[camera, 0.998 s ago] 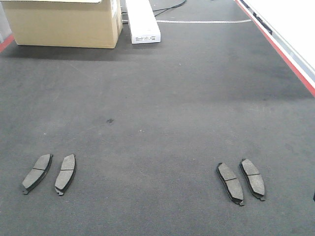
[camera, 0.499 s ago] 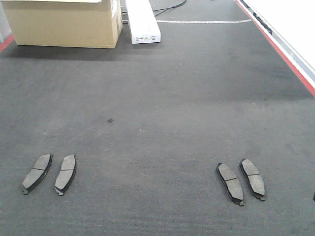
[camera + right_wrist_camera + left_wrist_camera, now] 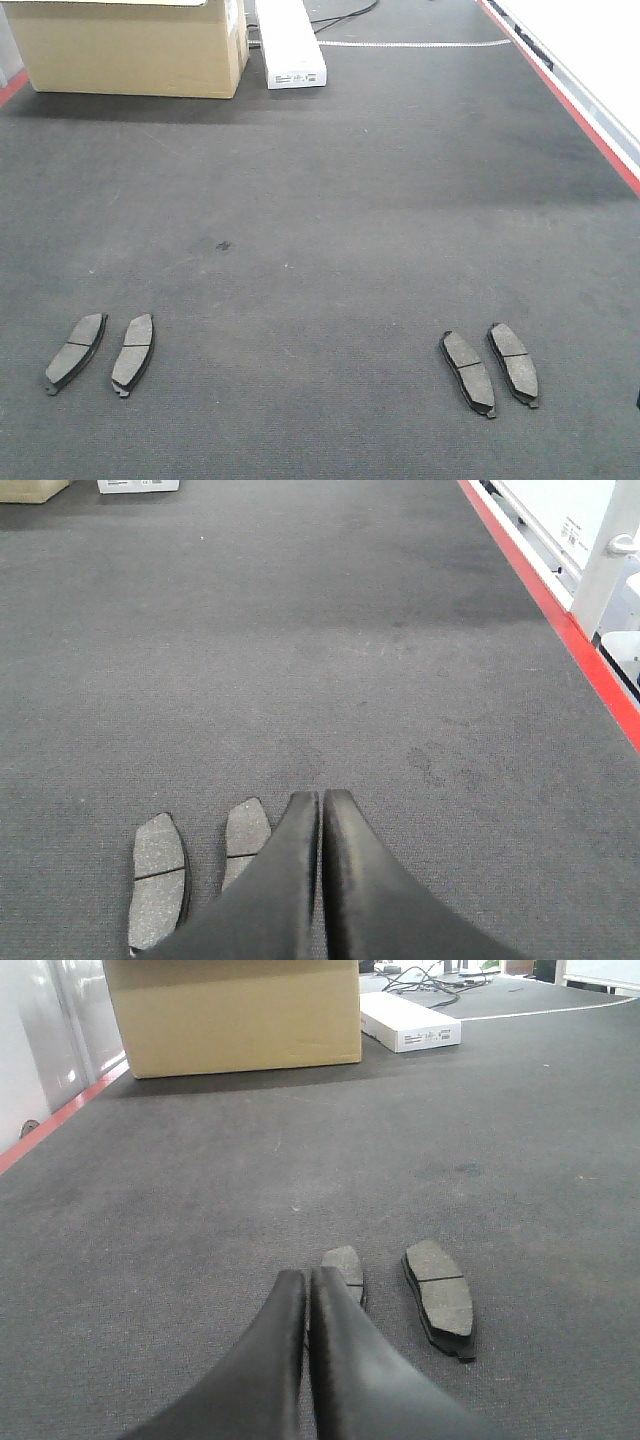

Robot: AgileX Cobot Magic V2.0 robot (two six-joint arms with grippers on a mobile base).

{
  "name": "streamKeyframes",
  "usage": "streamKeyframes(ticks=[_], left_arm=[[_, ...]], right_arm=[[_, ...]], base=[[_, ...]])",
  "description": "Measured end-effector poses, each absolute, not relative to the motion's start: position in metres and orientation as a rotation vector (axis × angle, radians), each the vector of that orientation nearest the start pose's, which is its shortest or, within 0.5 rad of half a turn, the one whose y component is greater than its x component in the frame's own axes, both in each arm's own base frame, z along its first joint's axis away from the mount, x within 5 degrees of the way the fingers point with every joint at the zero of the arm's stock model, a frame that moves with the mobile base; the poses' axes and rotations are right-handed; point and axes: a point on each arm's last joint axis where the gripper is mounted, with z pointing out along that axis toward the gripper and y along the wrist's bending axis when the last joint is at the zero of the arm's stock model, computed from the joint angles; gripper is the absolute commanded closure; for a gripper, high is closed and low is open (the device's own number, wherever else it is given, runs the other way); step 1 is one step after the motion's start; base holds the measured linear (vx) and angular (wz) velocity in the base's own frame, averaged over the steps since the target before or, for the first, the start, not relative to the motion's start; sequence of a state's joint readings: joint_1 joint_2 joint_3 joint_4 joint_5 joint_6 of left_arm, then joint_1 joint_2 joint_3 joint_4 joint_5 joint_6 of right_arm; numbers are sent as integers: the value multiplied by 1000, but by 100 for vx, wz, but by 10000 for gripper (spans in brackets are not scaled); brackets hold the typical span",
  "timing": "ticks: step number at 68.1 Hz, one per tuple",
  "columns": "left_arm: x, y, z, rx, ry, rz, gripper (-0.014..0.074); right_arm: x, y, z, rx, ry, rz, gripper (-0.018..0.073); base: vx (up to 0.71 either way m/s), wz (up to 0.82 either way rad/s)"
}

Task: Move and align brake pads A on conveyor

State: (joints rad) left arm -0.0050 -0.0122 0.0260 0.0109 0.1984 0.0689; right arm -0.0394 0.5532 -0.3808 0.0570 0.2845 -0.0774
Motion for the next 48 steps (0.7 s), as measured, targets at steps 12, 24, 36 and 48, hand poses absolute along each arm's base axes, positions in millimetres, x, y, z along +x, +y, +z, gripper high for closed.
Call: streamKeyframes(ticks=[12,24,36,48], left_arm=[[56,0,187,70,1695,58,603],[56,0,187,70,1695,58,603],[56,0,187,70,1695,58,603],[56,0,187,70,1695,58,603]], right_arm=[[117,-3,272,6,1940,-26,568],[117,-3,272,6,1940,-26,568],[117,-3,272,6,1940,-26,568],[115,-3,271,6,1936,-26,568]], base=[[0,0],[0,0],[0,0],[0,0]])
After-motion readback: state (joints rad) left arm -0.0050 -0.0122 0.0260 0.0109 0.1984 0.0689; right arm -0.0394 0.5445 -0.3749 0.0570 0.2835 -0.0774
